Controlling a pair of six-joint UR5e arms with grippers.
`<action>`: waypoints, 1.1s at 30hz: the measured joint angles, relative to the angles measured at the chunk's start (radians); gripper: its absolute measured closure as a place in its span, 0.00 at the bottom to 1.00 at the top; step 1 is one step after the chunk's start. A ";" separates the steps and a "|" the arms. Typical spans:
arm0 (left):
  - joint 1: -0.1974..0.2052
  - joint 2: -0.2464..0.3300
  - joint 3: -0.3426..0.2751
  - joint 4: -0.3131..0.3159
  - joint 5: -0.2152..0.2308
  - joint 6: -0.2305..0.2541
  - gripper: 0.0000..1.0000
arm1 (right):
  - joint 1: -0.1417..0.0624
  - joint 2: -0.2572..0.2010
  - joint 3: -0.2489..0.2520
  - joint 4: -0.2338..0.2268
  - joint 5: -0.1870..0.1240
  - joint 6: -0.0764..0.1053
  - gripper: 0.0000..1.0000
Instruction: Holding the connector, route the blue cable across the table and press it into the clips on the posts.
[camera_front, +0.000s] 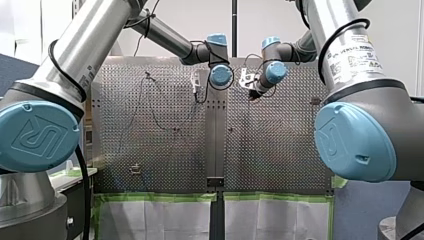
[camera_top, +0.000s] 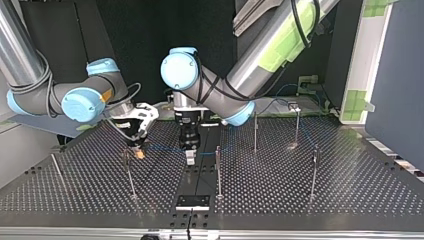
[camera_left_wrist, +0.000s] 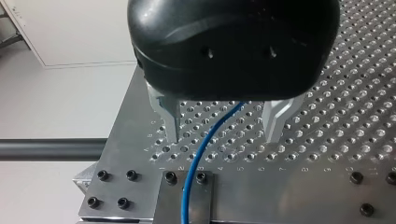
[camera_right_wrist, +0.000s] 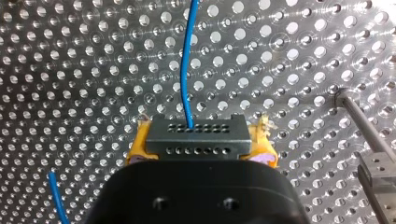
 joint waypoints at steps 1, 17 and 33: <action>0.000 0.000 0.000 0.000 0.000 -0.001 0.68 | 0.000 0.000 0.000 0.000 0.000 0.000 1.00; -0.016 0.000 -0.017 -0.007 -0.025 -0.003 1.00 | 0.000 0.001 0.002 0.004 -0.001 0.000 1.00; -0.021 -0.005 -0.152 0.103 0.004 -0.017 1.00 | -0.005 0.001 0.114 0.004 0.013 -0.012 1.00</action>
